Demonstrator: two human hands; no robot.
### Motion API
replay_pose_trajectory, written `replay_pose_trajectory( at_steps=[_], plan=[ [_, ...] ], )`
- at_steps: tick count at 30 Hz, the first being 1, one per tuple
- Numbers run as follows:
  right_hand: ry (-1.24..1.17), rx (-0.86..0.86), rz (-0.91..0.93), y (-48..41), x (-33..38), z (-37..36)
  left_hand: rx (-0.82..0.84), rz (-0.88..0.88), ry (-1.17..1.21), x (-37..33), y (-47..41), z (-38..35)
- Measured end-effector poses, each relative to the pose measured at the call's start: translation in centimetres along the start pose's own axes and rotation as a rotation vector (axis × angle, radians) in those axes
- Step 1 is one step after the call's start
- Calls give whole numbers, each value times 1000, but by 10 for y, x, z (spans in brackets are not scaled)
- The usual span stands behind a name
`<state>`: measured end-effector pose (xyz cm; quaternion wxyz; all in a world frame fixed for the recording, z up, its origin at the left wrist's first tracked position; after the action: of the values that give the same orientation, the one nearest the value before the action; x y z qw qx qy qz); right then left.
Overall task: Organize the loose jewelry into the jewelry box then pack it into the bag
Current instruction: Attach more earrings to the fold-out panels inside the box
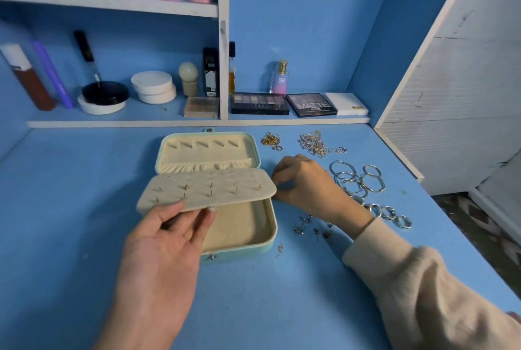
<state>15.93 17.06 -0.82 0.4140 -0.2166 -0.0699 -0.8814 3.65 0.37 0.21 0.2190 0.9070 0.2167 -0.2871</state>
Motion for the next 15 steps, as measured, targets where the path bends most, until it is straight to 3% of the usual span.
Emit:
replay_pose_trajectory(
  at_steps=[8,12,15],
  plan=[
    [4,10,13,0,1,5,-6,4,3,0,1,0],
    [-419,-109,-63,-2,6,32,-13,5,20,1,2,-2],
    [-672,-47,-45,-11,23,42,-6,19,33,1,2,-1]
  ],
)
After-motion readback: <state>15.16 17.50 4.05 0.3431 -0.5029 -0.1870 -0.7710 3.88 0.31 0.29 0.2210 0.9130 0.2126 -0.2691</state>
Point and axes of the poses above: each hand's wrist, its own y-axis away from the middle knuckle, its own z-axis out of the back of the hand, x = y × z, the point moved 3 cm from there along -y, towards the middle knuckle, and after that the axes turned 7 degrees about x, right-handed, at the moved point
